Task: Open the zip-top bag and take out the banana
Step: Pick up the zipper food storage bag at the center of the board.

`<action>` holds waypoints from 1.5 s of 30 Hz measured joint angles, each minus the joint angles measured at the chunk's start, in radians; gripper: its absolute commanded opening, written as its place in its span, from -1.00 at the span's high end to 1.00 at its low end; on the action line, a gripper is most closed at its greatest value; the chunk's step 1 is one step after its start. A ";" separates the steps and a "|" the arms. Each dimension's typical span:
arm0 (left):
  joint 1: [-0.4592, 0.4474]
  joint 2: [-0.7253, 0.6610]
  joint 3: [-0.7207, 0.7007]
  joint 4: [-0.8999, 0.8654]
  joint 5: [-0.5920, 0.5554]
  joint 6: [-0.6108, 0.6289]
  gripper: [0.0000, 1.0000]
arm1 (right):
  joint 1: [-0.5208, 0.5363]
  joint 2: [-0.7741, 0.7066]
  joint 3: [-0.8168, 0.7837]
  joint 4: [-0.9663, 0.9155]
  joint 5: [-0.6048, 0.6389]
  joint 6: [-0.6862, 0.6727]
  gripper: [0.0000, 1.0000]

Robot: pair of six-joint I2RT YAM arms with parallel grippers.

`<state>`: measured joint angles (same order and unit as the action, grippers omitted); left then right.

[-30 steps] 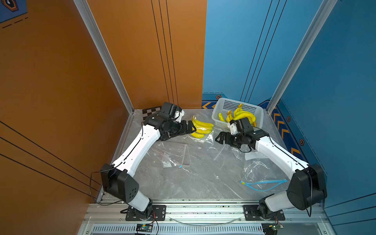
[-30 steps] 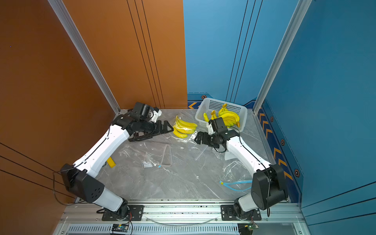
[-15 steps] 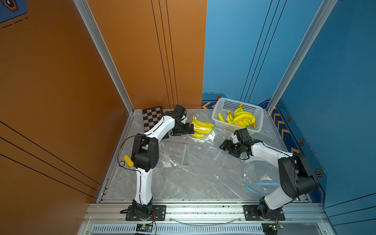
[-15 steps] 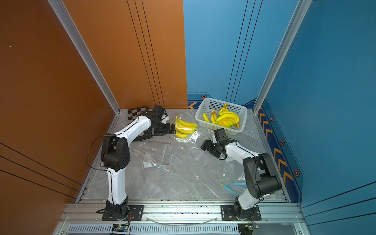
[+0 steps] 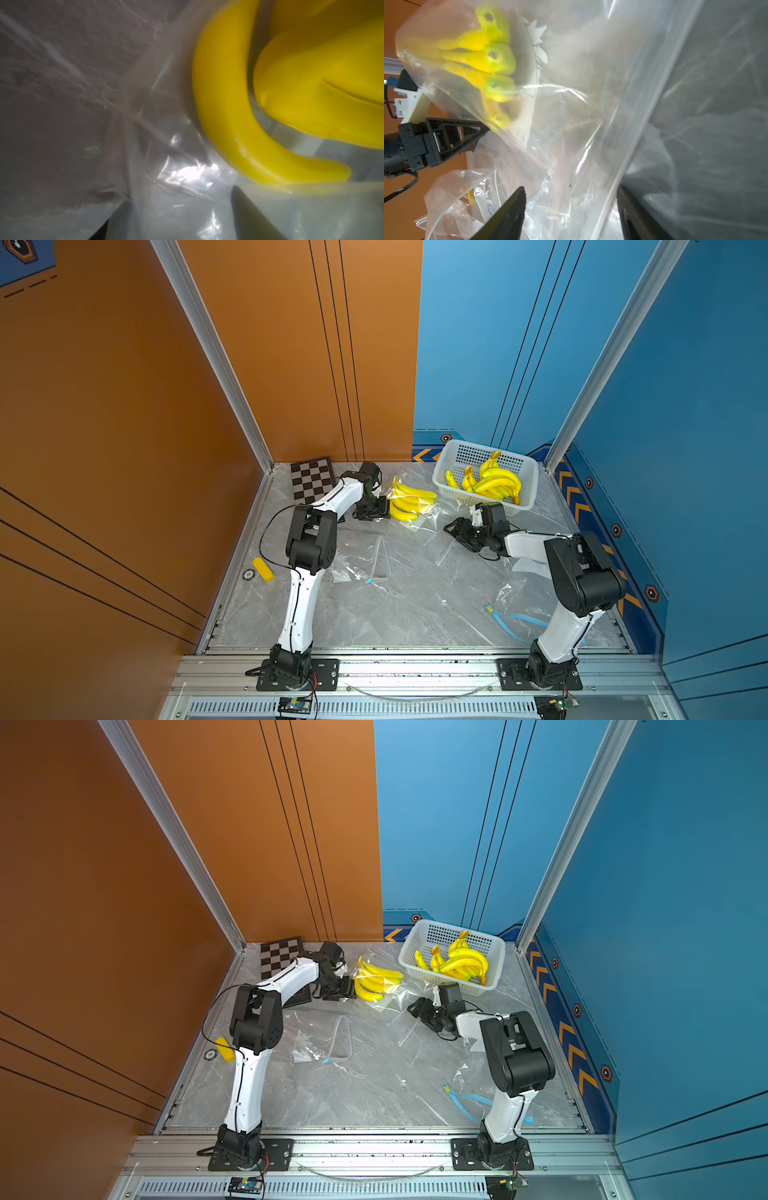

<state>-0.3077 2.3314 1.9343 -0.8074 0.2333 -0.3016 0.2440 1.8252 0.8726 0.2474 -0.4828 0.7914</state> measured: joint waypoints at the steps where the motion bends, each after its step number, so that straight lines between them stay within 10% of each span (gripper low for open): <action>1: 0.000 0.001 0.000 0.000 0.002 0.002 -0.24 | 0.005 0.014 0.005 0.027 -0.003 0.005 -0.35; 14: 0.014 -0.046 -0.081 0.040 0.018 -0.002 -0.46 | 0.074 0.067 0.006 0.177 0.011 0.051 0.91; 27: 0.116 -0.586 -0.302 0.037 0.111 -0.109 -0.95 | 0.238 -0.348 0.623 -0.745 0.328 -0.969 1.00; 34: 0.109 -0.829 -0.407 0.163 0.263 -0.118 -0.97 | 0.310 -0.421 0.685 -0.971 0.466 -1.498 1.00; 45: 0.111 -0.896 -0.657 0.383 0.492 -0.097 -0.97 | 0.402 -0.470 0.793 -1.260 0.481 -1.789 1.00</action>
<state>-0.1967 1.4353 1.2778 -0.4248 0.7258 -0.3985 0.6464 1.3548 1.6657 -1.0122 -0.0013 -0.9974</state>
